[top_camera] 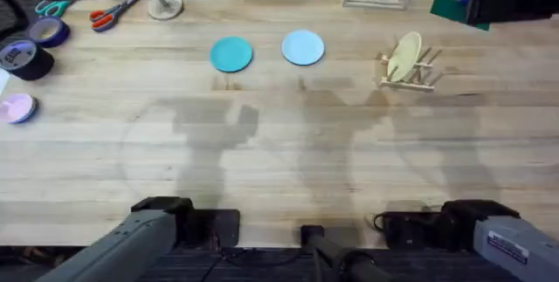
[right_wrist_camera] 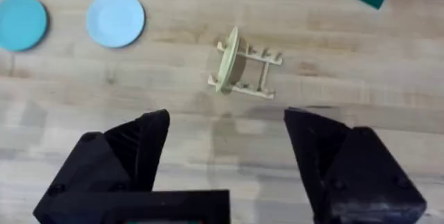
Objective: Pick up the plates from the table one by one and place each into a slot on the dish rack.
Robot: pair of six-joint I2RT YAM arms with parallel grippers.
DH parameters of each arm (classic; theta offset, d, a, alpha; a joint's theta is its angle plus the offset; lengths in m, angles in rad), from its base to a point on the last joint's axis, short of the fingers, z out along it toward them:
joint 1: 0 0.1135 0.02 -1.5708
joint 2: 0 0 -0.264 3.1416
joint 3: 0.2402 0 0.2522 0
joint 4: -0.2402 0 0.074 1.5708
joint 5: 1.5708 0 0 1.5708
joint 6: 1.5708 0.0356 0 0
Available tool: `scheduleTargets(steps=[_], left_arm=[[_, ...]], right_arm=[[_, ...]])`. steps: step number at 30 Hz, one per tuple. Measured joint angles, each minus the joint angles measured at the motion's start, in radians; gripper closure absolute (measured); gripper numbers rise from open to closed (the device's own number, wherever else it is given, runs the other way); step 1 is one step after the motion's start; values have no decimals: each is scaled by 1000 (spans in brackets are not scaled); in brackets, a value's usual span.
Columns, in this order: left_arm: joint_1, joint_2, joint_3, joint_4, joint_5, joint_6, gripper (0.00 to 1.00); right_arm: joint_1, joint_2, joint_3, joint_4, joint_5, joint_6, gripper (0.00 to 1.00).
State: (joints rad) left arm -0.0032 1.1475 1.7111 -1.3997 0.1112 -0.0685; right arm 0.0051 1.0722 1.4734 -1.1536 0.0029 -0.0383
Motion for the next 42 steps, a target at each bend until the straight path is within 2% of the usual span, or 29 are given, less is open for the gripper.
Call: scheduleTargets(steps=[5, 6, 7, 11, 12, 13, 26, 36, 39, 42], left_arm=[[0, 36, 0, -4, 1, 0, 6], [0, 39, 0, -4, 1, -1, 71], [0, 41, 0, -5, 2, -3, 199], [0, 43, 0, -5, 2, -3, 815], [0, 43, 0, -5, 1, 1, 925], [0, 43, 0, -5, 2, 0, 950], [0, 53, 2, -4, 24, 0, 959], [2, 221, 5, -4, 124, 12, 958], [27, 282, 5, -4, 181, 40, 958], [85, 339, 5, -2, 265, 88, 958]], right_arm=[[0, 5, 2, 28, 0, 0, 7], [0, 5, 2, 31, 0, 0, 7], [0, 5, 2, 31, 0, 0, 7], [0, 5, 3, 32, 0, 0, 6], [0, 5, 3, 31, 0, 0, 7], [0, 5, 3, 32, 0, 0, 6], [0, 5, 3, 32, 0, 0, 7], [0, 5, 3, 32, 0, 0, 8], [0, 5, 3, 32, 0, 0, 8], [0, 5, 3, 32, 0, 0, 8]])
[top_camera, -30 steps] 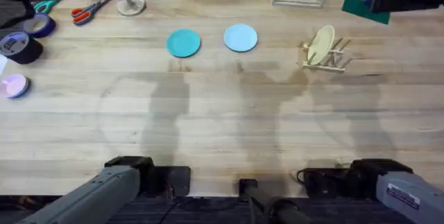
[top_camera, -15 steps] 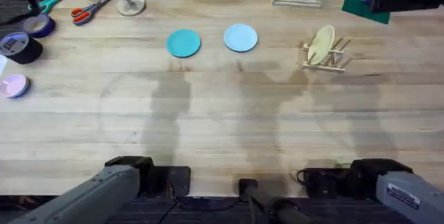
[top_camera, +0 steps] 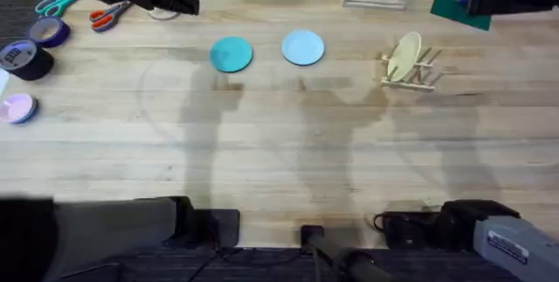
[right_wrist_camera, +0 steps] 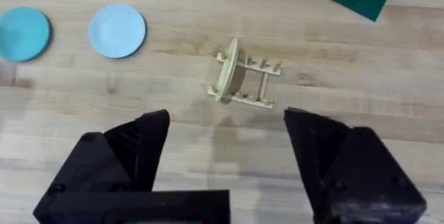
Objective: Pick up the plates from the table one by one and place each into a slot on the dish rack.
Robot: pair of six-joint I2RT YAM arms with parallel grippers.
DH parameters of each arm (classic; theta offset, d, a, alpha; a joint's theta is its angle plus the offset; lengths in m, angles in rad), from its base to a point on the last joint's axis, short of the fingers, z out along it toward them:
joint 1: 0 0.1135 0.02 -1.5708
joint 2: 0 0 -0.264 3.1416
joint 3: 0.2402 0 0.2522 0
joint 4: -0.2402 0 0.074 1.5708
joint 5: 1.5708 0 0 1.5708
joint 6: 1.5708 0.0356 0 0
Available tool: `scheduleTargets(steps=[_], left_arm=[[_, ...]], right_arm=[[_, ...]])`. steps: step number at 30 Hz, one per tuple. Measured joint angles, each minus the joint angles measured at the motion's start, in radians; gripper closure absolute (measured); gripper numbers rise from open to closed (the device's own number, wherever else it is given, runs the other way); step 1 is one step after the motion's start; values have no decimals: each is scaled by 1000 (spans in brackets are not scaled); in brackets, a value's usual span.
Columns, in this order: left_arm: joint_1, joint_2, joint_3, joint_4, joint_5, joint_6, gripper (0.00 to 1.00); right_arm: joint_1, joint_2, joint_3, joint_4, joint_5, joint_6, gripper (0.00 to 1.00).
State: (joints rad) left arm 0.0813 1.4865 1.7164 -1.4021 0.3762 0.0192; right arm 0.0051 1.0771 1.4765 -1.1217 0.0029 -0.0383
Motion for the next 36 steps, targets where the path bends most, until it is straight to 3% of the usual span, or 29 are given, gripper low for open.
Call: scheduleTargets(steps=[6, 9, 17, 36], left_arm=[[133, 129, 0, 19, 151, 106, 958], [161, 202, 0, 35, 181, 139, 958], [163, 373, 0, 111, 225, 195, 958], [163, 643, 0, 224, 286, 210, 958]], right_arm=[[0, 0, 0, 0, 0, 0, 7], [0, 0, 0, 0, 0, 0, 7], [0, 0, 0, 0, 0, 0, 7], [0, 0, 0, 0, 0, 0, 7]])
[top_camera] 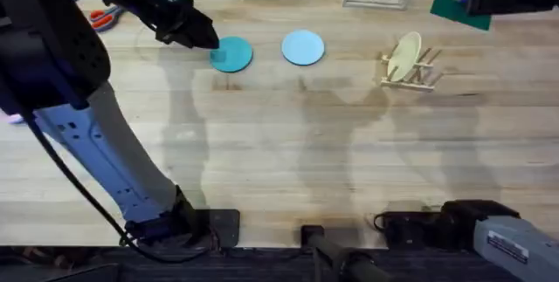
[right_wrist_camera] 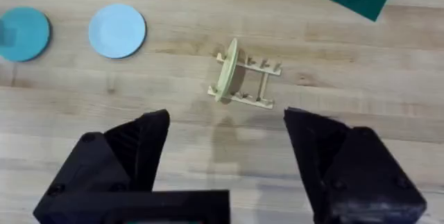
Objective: Pick up the plates from the table one by one and place each into a slot on the dish rack.
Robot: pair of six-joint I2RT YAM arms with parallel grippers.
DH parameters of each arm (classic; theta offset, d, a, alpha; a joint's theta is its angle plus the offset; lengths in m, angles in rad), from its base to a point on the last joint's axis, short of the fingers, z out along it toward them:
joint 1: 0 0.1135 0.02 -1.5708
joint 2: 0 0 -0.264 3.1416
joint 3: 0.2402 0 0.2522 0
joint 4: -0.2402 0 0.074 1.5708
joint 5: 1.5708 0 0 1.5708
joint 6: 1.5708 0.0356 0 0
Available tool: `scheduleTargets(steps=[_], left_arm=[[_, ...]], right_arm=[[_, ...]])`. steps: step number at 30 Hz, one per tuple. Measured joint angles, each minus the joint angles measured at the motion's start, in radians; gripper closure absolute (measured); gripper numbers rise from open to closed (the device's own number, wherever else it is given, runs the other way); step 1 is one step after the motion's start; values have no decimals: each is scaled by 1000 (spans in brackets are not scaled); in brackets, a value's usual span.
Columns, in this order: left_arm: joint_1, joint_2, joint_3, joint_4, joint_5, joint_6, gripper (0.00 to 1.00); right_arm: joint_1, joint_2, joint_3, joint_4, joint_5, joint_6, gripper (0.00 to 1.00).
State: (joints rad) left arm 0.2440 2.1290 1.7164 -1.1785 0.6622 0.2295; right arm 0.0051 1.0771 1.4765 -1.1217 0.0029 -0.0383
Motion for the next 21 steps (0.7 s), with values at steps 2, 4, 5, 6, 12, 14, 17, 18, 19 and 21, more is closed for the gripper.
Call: scheduleTargets(steps=[2, 4, 5, 6, 12, 14, 17, 18, 19, 21], left_arm=[[0, 14, 0, 22, 1, 0, 958], [0, 24, 0, 41, 1, -1, 958], [0, 26, 0, 47, 0, -1, 958], [1, 28, 0, 51, 0, -2, 959], [16, 28, 0, 49, 1, -6, 959], [23, 28, 0, 49, 1, -6, 959], [29, 28, 0, 49, 1, -9, 959], [30, 28, 0, 49, 0, -9, 959], [30, 28, 0, 49, 1, -9, 959], [30, 28, 0, 49, 1, -9, 959]], right_arm=[[0, 0, 0, 0, 0, 0, 7], [0, 0, 0, 0, 0, 0, 7], [0, 0, 0, 0, 0, 0, 7], [0, 0, 0, 0, 0, 0, 7], [0, 0, 0, 0, 0, 0, 7], [0, 0, 0, 0, 0, 0, 7], [0, 3, 0, 0, 0, 0, 7], [0, 6, 0, 0, 0, 0, 7], [0, 12, 0, -1, 0, 0, 7], [0, 27, 0, 0, 0, 0, 8]])
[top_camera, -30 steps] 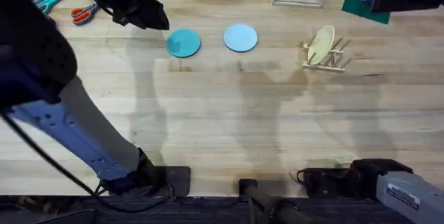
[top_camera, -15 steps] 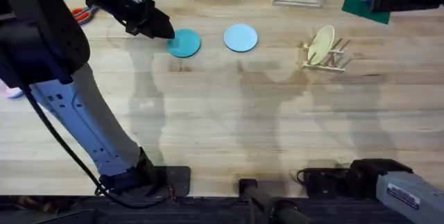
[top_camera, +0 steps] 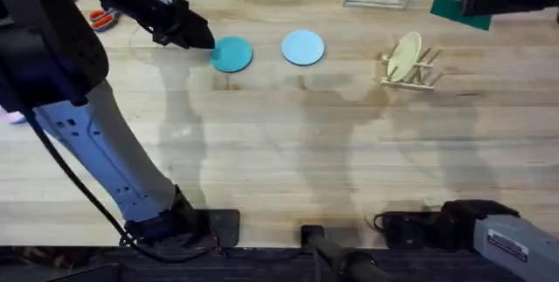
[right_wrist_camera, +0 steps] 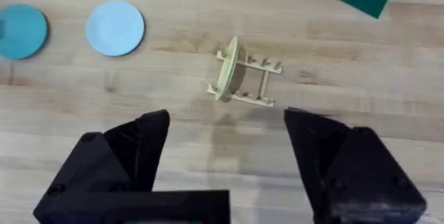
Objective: Pick up the plates from the table one by one and place each into a slot on the dish rack.
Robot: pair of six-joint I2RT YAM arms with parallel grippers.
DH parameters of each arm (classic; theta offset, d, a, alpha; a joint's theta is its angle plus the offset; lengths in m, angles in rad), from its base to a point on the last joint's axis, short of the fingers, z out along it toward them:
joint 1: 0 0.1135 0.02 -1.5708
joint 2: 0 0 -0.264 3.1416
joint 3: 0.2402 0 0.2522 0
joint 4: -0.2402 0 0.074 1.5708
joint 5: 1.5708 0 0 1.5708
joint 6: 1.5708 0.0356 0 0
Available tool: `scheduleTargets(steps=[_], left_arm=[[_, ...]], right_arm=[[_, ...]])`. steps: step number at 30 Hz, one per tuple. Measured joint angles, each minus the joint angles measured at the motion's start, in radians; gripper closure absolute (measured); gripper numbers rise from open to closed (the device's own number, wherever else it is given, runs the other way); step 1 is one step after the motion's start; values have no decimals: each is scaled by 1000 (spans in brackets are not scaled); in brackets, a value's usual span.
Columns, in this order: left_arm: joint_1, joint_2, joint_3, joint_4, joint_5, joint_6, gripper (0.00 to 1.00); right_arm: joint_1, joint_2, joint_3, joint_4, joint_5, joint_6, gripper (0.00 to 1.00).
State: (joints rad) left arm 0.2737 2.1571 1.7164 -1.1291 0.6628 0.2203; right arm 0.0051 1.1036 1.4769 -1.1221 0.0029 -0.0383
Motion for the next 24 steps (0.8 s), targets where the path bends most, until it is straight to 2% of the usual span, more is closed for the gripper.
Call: scheduleTargets(steps=[9, 14, 18, 24], left_arm=[[0, 4, 0, 21, -4, -3, 959], [0, 74, 6, 34, -4, -3, 959], [10, 135, 20, 18, 83, -11, 959], [11, 138, 22, 20, 85, -15, 959]], right_arm=[[0, 29, 0, 8, 0, 0, 7], [0, 29, 0, 26, 0, 0, 7], [0, 29, 0, 30, 0, 0, 8], [0, 29, 0, 32, -3, 0, 9]])
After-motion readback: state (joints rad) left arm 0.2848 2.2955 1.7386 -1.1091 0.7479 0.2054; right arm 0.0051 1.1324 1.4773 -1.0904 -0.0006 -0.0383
